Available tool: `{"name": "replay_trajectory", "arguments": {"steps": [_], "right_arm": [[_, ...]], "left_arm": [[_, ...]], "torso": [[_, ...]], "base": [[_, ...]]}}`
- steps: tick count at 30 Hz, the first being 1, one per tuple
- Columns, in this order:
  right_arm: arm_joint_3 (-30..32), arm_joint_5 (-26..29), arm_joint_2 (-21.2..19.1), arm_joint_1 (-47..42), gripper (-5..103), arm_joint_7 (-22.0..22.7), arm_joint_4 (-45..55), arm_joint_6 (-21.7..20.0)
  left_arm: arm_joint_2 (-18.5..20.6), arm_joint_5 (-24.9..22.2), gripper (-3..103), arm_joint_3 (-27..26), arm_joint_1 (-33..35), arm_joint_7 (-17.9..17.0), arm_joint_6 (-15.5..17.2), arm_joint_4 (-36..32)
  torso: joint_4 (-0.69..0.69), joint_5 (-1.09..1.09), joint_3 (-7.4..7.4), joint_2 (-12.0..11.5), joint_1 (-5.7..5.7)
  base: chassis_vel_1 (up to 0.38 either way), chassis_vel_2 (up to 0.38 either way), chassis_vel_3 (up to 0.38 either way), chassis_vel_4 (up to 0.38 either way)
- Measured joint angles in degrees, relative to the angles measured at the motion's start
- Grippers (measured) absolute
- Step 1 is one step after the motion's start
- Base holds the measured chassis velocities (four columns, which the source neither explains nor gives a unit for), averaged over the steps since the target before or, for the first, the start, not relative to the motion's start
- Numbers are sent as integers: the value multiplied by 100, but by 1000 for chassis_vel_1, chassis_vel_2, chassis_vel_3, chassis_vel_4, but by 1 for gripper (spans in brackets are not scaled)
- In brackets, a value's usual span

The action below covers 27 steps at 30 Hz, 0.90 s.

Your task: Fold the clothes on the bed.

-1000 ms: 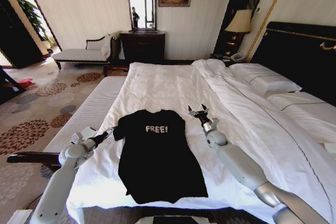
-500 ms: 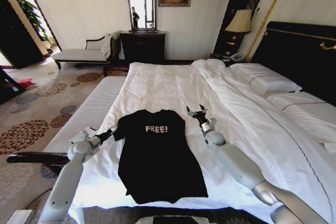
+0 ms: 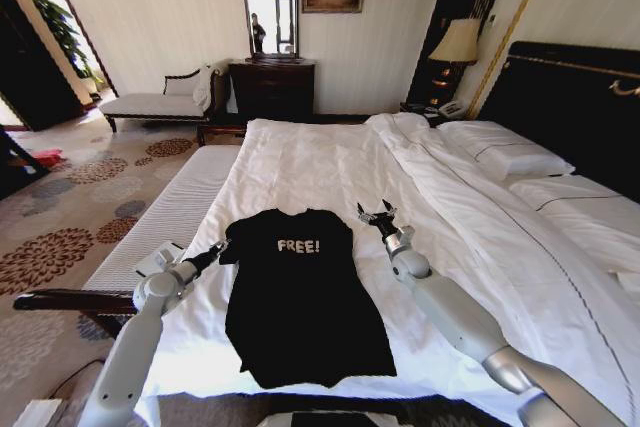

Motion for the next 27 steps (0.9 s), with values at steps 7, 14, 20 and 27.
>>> {"name": "replay_trajectory", "arguments": {"steps": [7,14,20,27], "right_arm": [[20,-12,-25,-80,100,20,70,0],[136,-35,-65,-211,100,32,123,1],[233,-53,-74,-276,100,32,126,2],[290,-98,-41,-333,100,32,113,8]], "left_arm": [[9,229,15,453,-109,-2,-19,-200],[25,554,0,936,-184,-33,-21,-266],[19,444,-3,690,-47,-84,-85,-609],[306,-128,23,-108,283,-69,-156,-1027]], "torso": [[0,-1,0,0,0],[-2,-1,0,0,0],[-1,-1,0,0,0],[1,0,0,0,-1]], "base": [[0,0,0,0],[0,0,0,0],[0,0,0,0],[0,0,0,0]]}}
